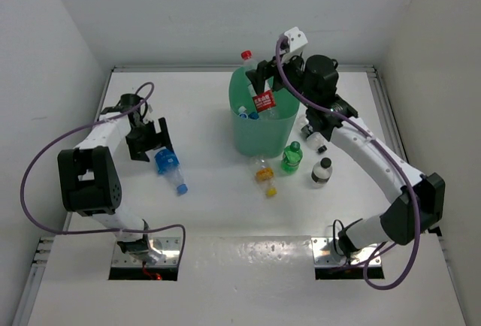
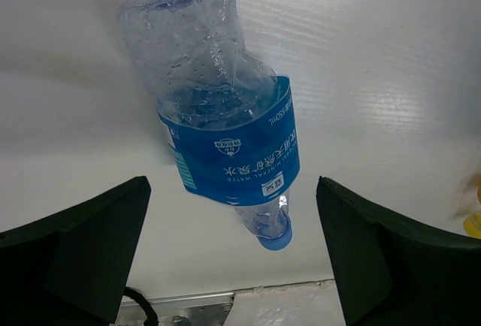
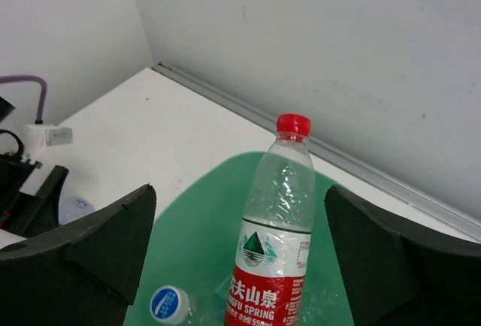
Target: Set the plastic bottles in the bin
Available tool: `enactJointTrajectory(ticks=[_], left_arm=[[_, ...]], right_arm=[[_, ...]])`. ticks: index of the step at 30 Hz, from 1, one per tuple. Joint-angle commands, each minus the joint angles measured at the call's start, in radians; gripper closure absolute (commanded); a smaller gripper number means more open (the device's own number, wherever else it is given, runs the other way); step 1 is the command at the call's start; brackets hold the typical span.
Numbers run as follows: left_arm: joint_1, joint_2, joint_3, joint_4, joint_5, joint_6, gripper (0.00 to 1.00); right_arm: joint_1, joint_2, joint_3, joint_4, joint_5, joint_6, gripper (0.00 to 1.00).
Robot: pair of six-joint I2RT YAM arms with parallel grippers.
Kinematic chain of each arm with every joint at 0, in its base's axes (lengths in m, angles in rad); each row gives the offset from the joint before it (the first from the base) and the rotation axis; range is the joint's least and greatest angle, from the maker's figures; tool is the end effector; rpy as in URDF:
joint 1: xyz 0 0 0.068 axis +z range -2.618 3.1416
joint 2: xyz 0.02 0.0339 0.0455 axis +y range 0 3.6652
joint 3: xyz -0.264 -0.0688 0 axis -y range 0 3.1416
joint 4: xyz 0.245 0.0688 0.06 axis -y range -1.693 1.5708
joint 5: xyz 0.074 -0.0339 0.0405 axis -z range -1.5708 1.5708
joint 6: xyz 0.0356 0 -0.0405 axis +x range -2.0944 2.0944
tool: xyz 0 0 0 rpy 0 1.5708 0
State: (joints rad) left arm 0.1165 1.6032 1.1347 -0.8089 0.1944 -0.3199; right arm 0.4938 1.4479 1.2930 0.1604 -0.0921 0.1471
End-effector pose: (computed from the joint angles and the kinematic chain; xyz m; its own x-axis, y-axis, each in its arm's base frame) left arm 0.3045 0.0287 0.2160 -0.8841 -0.4141 -0.2164 -0.3546 0.8962 -0.2665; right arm 0.3052 0.1680 0.3976 -0.0763 0.1247 -0.9893 -0.5477 0.8238 0.1461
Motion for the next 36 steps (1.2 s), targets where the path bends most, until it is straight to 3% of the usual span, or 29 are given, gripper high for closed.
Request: enactJointTrajectory(ticks=[1,4,5,6,7,9,10,12,16,22,27,31,33,35,36], left_arm=[[-0.006,0.004,-0.001,0.042,0.011,-0.022,0.01],[-0.006,0.004,-0.001,0.042,0.011,-0.022,0.01],[-0.006,0.004,-0.012,0.042,-0.001,-0.022,0.01],[-0.006,-0.005,-0.012,0.042,-0.001,-0.022,0.01],[-0.006,-0.005,-0.012,0.042,-0.001,-0.013,0.01],[-0.006,-0.014,-0.021,0.042,-0.001,-0.013,0.01],[-0.006,-0.026,-0.021,0.053,-0.001,-0.013,0.01],[-0.006,-0.026,-0.033,0.062,-0.001,-0.013,0.01],[-0.006,-0.026,-0.033,0.062,-0.001,-0.013,0.01],[0.012,-0.026,-0.033,0.062,-0.001,-0.013,0.01],[0.032,-0.026,-0.043,0.071,0.008,-0.013,0.01],[0.032,-0.026,-0.043,0.071,0.017,-0.004,0.01],[0.032,-0.026,-0.043,0.071,0.017,-0.004,0.01],[0.032,-0.017,-0.043,0.071,0.017,-0.004,0.01],[0.032,-0.017,-0.043,0.071,0.017,-0.004,0.01]], right_arm=[[0.002,-0.015,0.046,-0.021,-0.02,-0.041,0.11],[-0.012,0.023,0.092,-0.102,-0.02,-0.052,0.3],[-0.017,0.037,0.104,-0.146,-0.02,-0.052,0.42],[-0.023,0.06,0.114,-0.201,-0.011,-0.053,0.44],[-0.029,0.08,0.155,-0.231,-0.003,-0.05,0.44],[-0.043,0.124,0.219,-0.366,-0.024,-0.034,0.24],[-0.05,0.132,0.227,-0.392,-0.035,-0.031,0.08],[-0.058,0.155,0.236,-0.432,-0.052,-0.02,0.02],[-0.07,0.247,0.316,-0.508,-0.087,0.022,0.01],[-0.078,0.465,0.661,-0.781,-0.152,0.026,0.07],[-0.072,0.548,0.762,-0.88,-0.179,0.003,0.16],[-0.066,0.581,0.782,-0.932,-0.178,-0.015,0.17],[-0.069,0.579,0.77,-0.935,-0.175,-0.02,0.24],[-0.072,0.566,0.752,-0.905,-0.178,-0.017,0.46],[-0.075,0.54,0.727,-0.865,-0.179,-0.009,0.65]])
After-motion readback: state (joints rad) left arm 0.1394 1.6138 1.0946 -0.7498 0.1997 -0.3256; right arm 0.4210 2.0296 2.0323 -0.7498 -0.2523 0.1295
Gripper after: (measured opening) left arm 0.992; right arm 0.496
